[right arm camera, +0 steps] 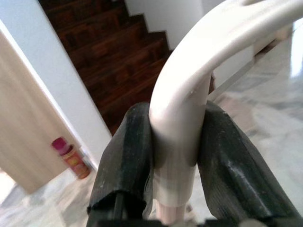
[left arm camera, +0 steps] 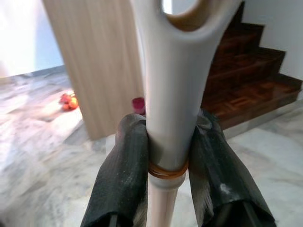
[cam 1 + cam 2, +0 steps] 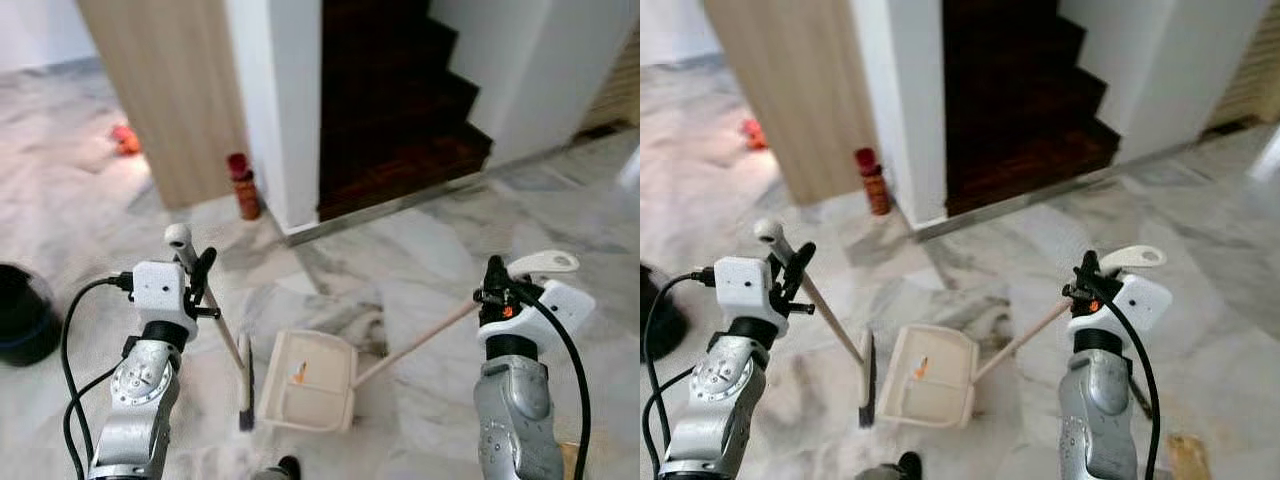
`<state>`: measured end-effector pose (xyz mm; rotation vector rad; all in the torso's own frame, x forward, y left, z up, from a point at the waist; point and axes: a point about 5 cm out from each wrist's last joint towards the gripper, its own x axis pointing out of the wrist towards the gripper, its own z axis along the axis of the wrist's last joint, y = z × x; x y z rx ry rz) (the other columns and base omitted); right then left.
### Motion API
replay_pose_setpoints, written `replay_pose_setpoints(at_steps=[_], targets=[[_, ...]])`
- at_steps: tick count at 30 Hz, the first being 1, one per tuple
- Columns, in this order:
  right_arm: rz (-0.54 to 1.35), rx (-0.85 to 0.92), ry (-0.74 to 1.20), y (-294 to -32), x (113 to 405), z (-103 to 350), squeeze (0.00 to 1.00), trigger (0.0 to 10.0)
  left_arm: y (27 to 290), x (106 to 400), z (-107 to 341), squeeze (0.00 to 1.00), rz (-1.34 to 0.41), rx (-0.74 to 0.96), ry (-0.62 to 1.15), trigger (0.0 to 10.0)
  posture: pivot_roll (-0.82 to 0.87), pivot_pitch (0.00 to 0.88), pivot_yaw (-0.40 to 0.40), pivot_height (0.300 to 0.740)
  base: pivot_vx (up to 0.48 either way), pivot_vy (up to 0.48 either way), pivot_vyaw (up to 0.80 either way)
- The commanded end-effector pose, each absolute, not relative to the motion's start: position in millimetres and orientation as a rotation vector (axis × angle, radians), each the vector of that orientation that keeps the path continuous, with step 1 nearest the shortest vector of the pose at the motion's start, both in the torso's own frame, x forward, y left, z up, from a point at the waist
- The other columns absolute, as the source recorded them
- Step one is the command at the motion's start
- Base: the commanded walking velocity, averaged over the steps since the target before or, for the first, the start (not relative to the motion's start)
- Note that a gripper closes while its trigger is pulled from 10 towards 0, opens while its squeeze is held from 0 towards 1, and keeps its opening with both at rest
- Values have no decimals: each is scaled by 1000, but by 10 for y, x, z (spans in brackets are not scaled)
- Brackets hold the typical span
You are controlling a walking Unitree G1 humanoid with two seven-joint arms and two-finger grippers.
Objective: Sweep floor
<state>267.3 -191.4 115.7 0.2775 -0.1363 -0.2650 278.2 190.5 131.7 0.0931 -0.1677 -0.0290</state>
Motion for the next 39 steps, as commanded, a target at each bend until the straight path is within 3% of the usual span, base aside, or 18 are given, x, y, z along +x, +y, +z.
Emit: replay_pose_setpoints(at_steps=[1, 19, 26, 39], targets=[[-257, 284, -170, -1910, 2686, 1234, 0, 10000, 1913, 2779, 1421, 0, -28, 105, -212, 10000, 67, 92, -8, 740, 0, 0, 513], [-261, 276, -166, -1935, 2681, 1243, 0, 10000, 1920, 2752, 1404, 0, -18, 101, -205, 10000, 67, 107, -14, 740, 0, 0, 515], [-263, 284, -161, -1949, 2688, 1236, 0, 10000, 1921, 2748, 1388, 0, -8, 88, -194, 10000, 67, 110, -16, 740, 0, 0, 0], [-268, 286, -156, -1963, 2694, 1239, 0, 10000, 1914, 2744, 1385, 0, -5, 80, -190, 10000, 65, 117, -19, 740, 0, 395, 0]])
